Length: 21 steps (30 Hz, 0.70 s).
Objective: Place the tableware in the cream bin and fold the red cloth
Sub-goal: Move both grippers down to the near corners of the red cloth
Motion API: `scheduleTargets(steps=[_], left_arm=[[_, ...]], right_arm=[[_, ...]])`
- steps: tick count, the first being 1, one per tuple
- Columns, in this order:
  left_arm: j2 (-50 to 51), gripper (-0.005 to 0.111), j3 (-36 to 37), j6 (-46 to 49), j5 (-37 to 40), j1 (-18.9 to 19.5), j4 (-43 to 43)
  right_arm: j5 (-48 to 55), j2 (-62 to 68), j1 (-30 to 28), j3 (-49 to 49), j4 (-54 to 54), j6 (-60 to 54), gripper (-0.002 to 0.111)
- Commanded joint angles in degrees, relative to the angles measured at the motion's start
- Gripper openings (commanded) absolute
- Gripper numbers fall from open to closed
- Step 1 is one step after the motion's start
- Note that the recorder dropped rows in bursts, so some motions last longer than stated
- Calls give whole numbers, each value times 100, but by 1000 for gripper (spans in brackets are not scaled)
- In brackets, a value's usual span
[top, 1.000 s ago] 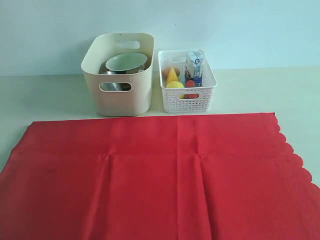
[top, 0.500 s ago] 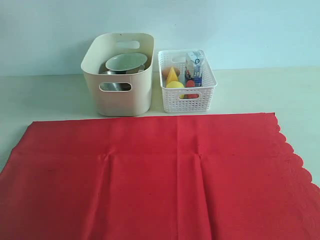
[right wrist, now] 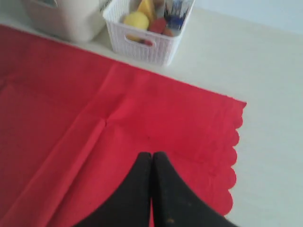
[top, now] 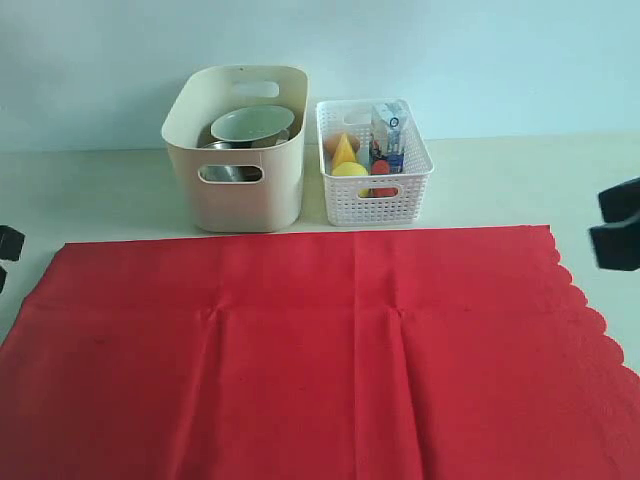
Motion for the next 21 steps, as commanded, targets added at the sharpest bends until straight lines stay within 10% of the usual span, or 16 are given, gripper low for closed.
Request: scheduleTargets(steps=[1, 6, 15, 21], left_arm=[[439, 0, -334, -70, 373, 541, -170], [859, 5, -442, -70, 449, 1012, -324], [1754, 60, -773, 225, 879, 1150, -408], [2561, 62, -1197, 950, 1337, 1307, -1065]], right_arm=[[311, 1185, -35, -311, -232, -158, 0], [777, 2308, -193, -679, -235, -169, 0], [898, 3778, -1412, -978, 1027, -1380, 0], [1282, 5016, -2101, -1358, 2110, -2161, 0]])
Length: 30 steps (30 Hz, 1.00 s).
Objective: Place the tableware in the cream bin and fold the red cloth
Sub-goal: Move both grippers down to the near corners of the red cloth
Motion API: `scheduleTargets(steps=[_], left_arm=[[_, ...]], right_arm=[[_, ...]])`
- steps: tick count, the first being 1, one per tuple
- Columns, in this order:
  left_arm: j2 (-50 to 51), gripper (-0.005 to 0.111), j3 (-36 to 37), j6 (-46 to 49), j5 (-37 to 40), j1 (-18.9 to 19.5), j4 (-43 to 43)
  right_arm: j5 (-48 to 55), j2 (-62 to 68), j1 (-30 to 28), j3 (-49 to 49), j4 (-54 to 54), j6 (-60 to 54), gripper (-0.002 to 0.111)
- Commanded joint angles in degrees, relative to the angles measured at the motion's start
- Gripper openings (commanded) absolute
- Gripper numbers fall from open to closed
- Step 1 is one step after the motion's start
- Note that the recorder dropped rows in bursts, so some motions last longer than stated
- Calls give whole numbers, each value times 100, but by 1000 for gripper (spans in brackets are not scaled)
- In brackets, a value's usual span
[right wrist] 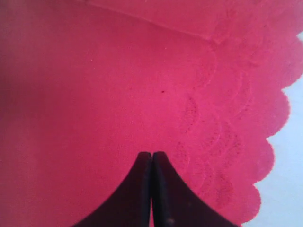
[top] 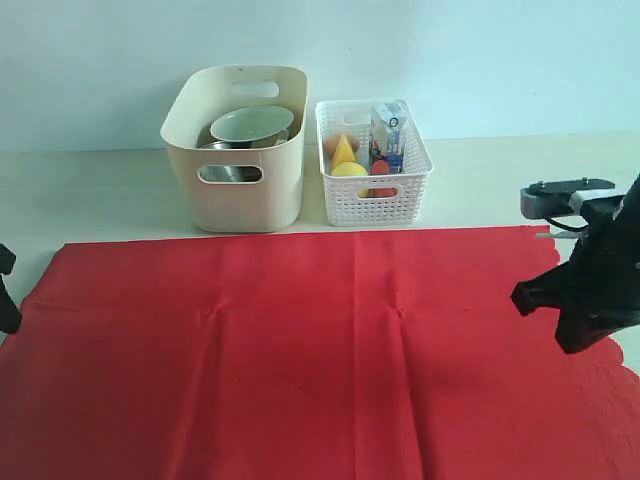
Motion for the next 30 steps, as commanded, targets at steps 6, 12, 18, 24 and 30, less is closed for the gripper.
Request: scheduleTargets(steps=[6, 12, 18, 24, 30], left_arm=[[810, 62, -363, 1284, 768, 673, -1455], [988, 62, -363, 1493, 677, 735, -1444], [988, 62, -363, 1574, 480, 735, -1392], [988, 62, -363, 1641, 291, 735, -1317], [1035, 62, -506, 1713, 332, 735, -1317]], right_arm=[[311, 934, -133, -560, -88, -171, 0], [57, 934, -133, -560, -197, 4, 0], [-189, 934, -133, -547, -197, 10, 0], [-505, 934, -133, -547, -232, 10, 0], [-833, 934, -133, -547, -232, 10, 0]])
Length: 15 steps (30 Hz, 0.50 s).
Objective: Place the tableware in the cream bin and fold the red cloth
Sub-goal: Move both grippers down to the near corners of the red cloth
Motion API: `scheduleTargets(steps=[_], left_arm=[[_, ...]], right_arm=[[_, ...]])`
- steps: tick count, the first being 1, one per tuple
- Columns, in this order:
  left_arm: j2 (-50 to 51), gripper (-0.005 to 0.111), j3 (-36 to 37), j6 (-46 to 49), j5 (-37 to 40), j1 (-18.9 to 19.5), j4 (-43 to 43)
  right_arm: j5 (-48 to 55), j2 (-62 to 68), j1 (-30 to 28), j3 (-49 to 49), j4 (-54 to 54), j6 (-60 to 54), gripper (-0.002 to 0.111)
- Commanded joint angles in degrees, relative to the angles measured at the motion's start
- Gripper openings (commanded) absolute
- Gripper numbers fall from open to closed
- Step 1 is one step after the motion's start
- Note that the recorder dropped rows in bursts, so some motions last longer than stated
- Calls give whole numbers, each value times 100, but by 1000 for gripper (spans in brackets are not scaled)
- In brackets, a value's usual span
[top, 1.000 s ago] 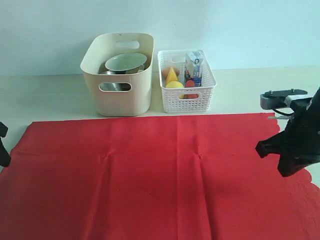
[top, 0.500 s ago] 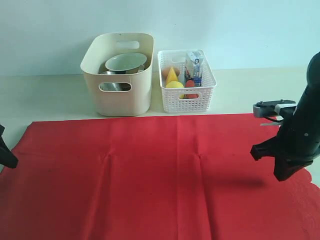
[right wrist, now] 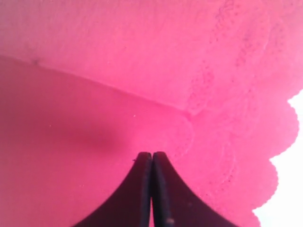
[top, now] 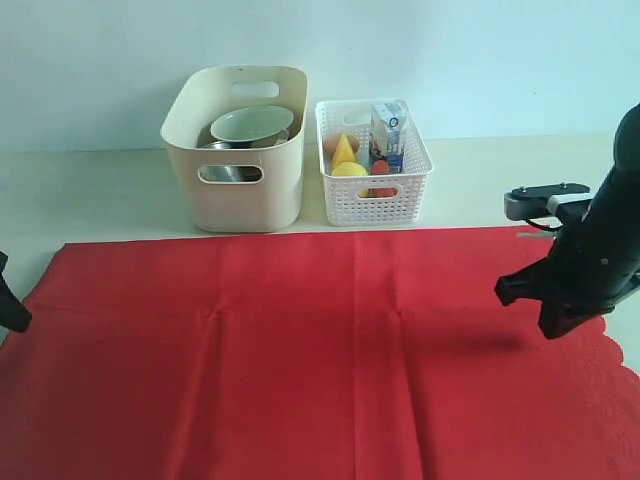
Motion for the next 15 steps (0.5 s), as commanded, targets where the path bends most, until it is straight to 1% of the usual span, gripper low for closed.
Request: scheduleTargets(steps=[1, 9, 15], left_arm=[[80, 62, -203, 66, 75, 6, -3], [422, 62, -294, 79, 244, 6, -3], [598, 62, -376, 109, 504, 6, -3]], right_arm=[[-286, 9, -49, -22, -55, 1, 0], [-288, 380, -49, -22, -60, -44, 0], [-338, 391, -49, -22, -60, -44, 0]])
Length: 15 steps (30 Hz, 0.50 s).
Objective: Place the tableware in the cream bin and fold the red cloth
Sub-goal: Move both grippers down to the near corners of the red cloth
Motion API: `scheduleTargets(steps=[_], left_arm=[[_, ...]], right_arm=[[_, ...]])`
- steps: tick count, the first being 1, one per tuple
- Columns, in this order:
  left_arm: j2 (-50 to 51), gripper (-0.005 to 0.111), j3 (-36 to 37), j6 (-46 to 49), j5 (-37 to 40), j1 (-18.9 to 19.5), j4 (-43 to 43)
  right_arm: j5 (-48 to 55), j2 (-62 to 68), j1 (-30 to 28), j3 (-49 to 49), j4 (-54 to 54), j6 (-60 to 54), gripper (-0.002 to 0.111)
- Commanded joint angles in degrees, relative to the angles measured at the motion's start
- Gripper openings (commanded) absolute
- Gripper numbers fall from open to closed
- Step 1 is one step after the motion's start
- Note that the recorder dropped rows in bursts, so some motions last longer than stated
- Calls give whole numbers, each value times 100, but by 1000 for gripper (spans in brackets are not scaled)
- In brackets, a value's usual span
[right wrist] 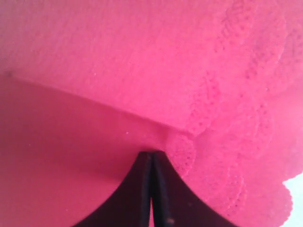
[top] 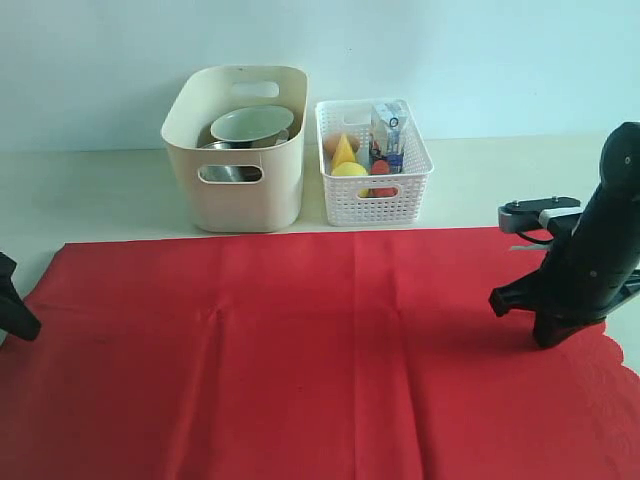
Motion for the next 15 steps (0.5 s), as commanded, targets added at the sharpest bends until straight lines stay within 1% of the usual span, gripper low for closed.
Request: scheduleTargets(steps=[1, 15], left_arm=[[129, 62, -61, 80, 182, 6, -3], [561, 62, -61, 103, 709, -7, 40]], right_arm=[[-61, 16, -49, -22, -26, -44, 0], [-240, 16, -49, -22, 203, -44, 0]])
